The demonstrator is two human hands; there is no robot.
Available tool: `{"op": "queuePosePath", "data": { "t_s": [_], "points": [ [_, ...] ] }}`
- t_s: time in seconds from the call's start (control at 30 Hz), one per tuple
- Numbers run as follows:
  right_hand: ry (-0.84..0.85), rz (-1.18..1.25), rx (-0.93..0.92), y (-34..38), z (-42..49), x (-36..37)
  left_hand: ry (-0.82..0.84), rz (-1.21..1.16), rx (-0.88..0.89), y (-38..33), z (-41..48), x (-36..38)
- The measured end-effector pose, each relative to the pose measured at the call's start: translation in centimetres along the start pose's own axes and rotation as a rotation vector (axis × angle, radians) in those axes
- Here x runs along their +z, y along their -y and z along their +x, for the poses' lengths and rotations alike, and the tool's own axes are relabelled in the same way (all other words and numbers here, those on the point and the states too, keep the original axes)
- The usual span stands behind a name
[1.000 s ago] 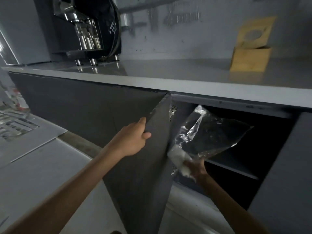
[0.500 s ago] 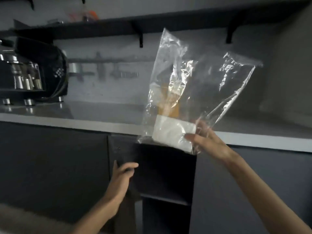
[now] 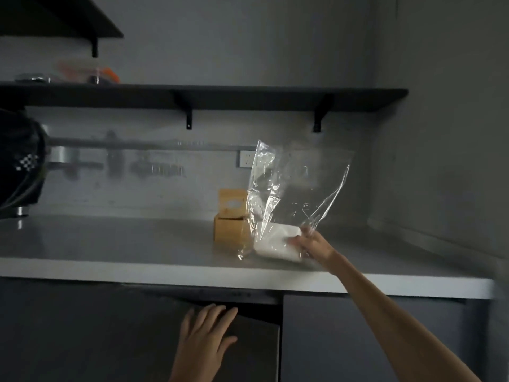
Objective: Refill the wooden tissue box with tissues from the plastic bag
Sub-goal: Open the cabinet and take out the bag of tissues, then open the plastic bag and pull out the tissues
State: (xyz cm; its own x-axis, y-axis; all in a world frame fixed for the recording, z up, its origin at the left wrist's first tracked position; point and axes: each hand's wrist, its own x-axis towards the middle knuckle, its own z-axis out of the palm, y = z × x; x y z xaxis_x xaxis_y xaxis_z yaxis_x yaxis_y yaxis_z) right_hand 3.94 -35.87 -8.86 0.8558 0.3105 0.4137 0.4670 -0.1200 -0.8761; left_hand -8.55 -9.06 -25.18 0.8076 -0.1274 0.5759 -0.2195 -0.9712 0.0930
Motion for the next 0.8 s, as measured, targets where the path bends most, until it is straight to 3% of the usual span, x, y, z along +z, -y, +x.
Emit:
{"op": "queuePosePath", "data": {
  "t_s": [0.2,0.3,0.5,0.8],
  "points": [
    [0.009,-0.108,0.011,-2.2,1.4,0.4,-0.131,0.090,0.029,1.8,2.0,1.0],
    [0.021,-0.135,0.037,-2.4,1.5,0.3,-0.093,0.236,-0.013,2.9,5.0,-0.4],
    [0.063,-0.044,-0.001,-3.4,1.9,-0.1,0.046,0.393,0.095,4.6,10.1,-1.0],
    [0.057,-0.008,0.044,-3.2,1.8,-0.2,-0.210,0.475,0.102,4.3,10.4,1.2]
  ]
}}
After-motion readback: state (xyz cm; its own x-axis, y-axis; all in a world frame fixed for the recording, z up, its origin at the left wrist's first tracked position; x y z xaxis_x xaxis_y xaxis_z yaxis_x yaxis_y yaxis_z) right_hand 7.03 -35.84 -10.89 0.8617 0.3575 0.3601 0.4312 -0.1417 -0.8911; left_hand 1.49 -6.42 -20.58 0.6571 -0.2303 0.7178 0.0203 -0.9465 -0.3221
